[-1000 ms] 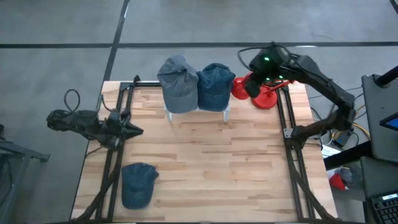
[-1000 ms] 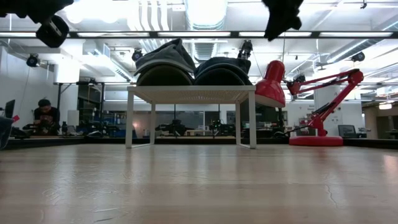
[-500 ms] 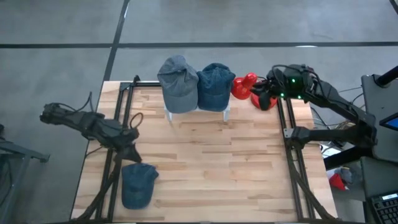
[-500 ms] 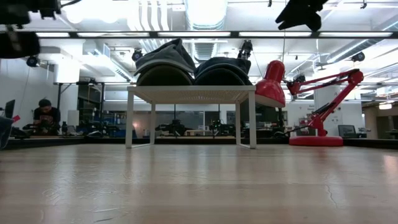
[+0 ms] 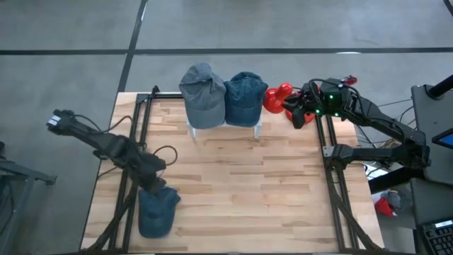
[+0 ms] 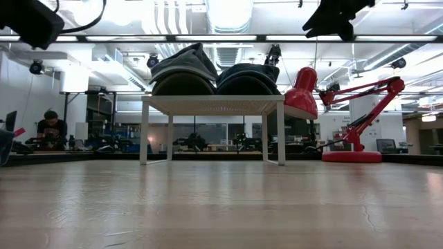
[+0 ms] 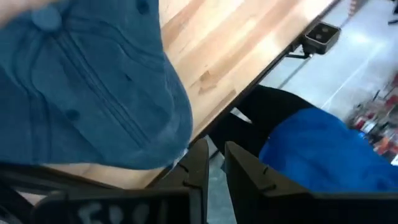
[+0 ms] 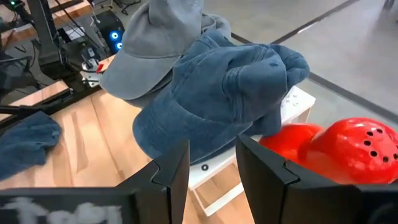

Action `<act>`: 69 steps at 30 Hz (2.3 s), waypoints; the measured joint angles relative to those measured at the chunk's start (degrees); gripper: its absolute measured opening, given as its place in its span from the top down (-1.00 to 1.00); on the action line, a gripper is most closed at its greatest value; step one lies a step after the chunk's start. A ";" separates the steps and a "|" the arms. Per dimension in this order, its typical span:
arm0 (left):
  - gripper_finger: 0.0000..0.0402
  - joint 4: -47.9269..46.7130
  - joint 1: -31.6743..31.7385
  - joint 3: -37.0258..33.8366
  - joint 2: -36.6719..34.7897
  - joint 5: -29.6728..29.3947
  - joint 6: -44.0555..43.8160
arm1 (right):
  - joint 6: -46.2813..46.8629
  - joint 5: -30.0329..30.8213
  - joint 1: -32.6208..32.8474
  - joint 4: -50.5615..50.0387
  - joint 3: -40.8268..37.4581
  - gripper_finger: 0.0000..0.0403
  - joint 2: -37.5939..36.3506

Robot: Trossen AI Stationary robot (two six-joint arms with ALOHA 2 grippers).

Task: Pick & Place hat
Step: Stack the blue cap on the blue cap on the shelf

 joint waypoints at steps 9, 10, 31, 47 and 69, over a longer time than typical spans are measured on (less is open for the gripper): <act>0.77 2.36 -4.22 2.42 9.70 -8.83 -10.18 | -1.77 0.00 0.00 0.27 0.40 0.42 -0.02; 0.77 2.24 -4.72 3.12 10.87 -11.17 -10.69 | -1.81 0.01 0.00 0.25 0.58 0.42 -0.05; 0.78 -1.57 -7.64 6.92 23.36 -16.22 -10.97 | -5.88 0.02 0.00 0.30 1.37 0.39 -0.13; 0.14 -1.33 -7.66 6.78 25.61 -13.49 -12.65 | -6.59 0.02 -0.02 0.36 1.41 0.51 -0.13; 0.67 4.03 -7.66 6.75 40.04 -7.05 -11.26 | -7.60 0.16 -0.02 0.43 1.41 0.65 -0.13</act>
